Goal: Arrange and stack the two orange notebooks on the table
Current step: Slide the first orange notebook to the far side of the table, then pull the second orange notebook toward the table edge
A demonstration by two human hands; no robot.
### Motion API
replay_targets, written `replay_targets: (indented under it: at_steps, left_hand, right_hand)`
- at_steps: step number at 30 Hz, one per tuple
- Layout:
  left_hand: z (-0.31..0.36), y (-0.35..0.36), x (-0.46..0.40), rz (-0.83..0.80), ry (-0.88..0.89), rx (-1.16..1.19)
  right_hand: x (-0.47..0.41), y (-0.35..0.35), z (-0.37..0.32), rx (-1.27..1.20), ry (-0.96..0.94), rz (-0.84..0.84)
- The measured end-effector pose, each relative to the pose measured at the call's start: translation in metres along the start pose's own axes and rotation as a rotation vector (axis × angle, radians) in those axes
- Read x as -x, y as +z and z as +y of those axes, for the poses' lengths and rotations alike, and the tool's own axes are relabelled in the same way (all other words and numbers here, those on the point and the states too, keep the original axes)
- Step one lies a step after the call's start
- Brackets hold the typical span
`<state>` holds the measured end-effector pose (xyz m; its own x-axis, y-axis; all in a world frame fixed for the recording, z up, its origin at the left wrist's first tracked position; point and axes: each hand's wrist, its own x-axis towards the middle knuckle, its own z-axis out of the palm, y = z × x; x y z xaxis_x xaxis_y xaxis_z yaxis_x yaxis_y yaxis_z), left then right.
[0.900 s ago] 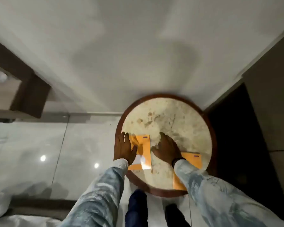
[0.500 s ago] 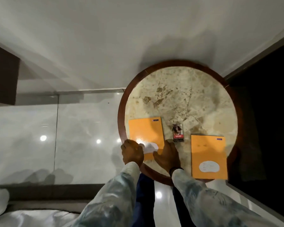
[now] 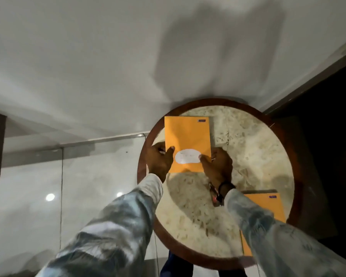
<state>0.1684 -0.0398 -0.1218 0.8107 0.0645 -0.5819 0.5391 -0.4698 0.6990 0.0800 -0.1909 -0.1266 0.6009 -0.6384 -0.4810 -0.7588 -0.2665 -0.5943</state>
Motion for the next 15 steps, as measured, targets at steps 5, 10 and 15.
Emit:
replay_targets:
  at_steps: [5, 10, 15]
  left_hand:
    - [0.018, 0.044, -0.045, 0.06, 0.055, -0.195]
    - [0.014, 0.06, -0.038, 0.137, 0.08, -0.401]
    - [0.0, 0.083, 0.054, 0.104, 0.132, -0.429]
  right_hand:
    - [-0.064, 0.001, 0.001, 0.08, -0.045, 0.02]
    - [-0.069, -0.01, 0.02, 0.083, -0.042, 0.009]
    - [-0.014, -0.069, 0.069, 0.084, 0.04, 0.041]
